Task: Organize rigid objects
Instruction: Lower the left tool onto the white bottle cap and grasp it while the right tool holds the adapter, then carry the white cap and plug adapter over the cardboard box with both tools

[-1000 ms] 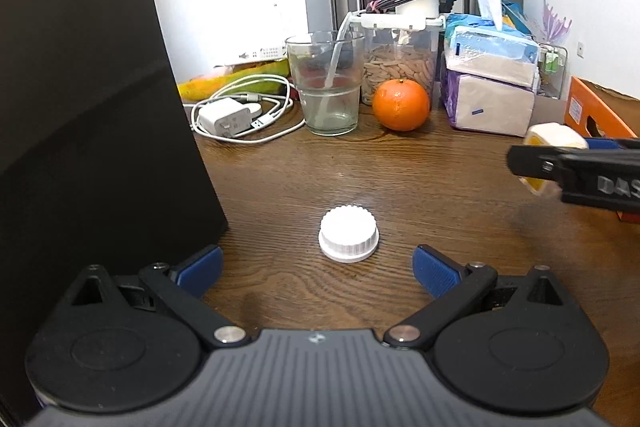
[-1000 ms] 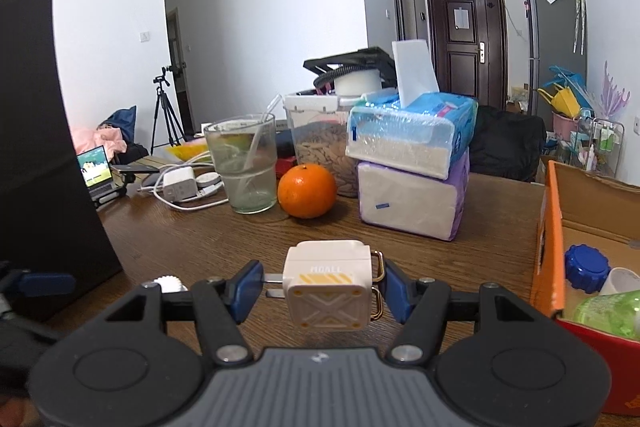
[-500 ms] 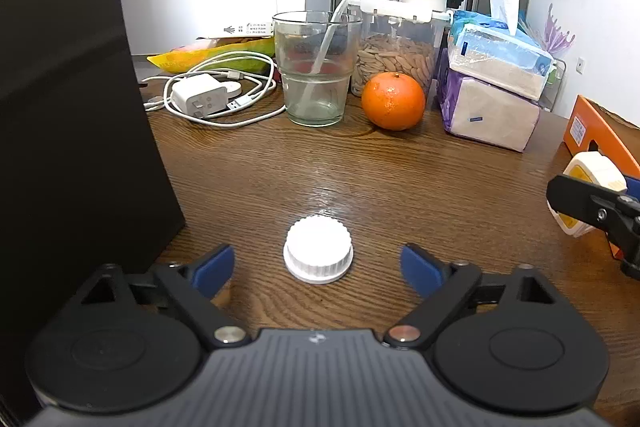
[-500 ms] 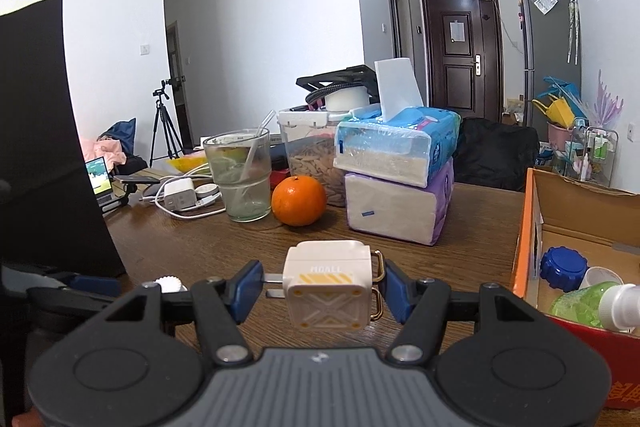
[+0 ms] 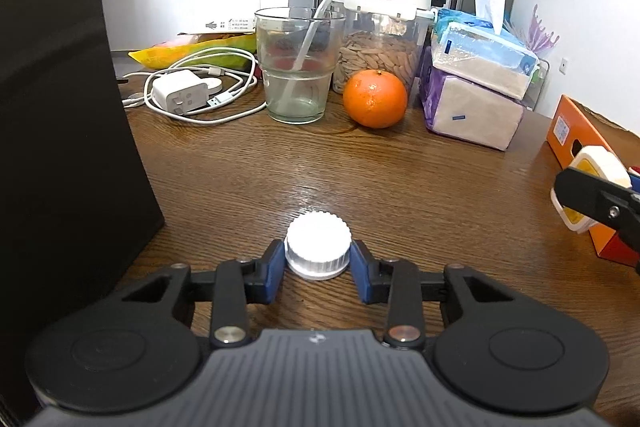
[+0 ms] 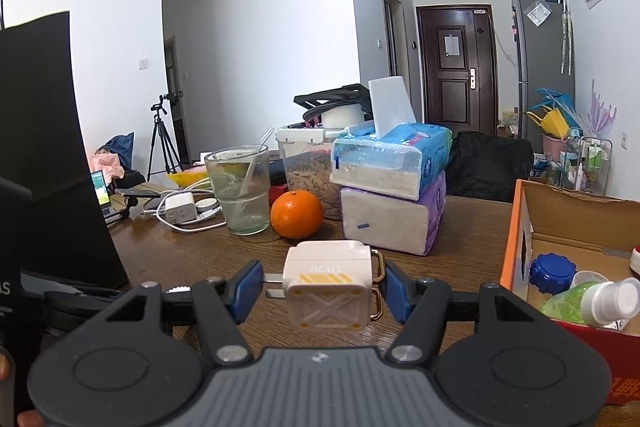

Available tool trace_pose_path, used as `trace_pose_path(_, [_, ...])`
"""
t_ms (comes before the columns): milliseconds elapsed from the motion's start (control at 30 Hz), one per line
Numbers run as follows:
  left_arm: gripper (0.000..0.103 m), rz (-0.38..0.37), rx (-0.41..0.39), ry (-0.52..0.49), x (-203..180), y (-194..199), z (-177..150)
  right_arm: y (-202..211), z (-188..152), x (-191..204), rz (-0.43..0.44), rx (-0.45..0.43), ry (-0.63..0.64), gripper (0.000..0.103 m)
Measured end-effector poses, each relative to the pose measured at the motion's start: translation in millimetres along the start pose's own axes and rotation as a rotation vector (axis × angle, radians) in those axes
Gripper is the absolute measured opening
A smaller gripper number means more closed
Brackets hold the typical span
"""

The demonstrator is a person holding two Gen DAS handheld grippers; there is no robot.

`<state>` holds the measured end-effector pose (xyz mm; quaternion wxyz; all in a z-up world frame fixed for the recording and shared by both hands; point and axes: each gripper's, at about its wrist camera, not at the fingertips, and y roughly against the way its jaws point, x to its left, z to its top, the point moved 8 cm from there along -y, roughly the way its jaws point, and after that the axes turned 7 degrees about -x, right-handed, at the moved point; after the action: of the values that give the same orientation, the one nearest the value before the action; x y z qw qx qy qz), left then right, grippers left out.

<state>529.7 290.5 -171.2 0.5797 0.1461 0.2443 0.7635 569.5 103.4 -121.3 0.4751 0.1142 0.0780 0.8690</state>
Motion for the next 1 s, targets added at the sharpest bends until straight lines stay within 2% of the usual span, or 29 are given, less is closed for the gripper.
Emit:
trace_pose_path(333, [0.033,-0.009,-0.051,-0.009,-3,12,4,15,3,-5,-0.011,-0.029,-0.03,0.063])
trace_pose_path(600, [0.033,-0.022,-0.109,-0.024,-18,39,1,39,4,-3,-0.018,-0.054,-0.03,0.063])
trace_pose_path(1000, [0.033,-0.062,-0.159,-0.047,-61,91,-17,108,3,-21,-0.071,-0.098,-0.055,0.063])
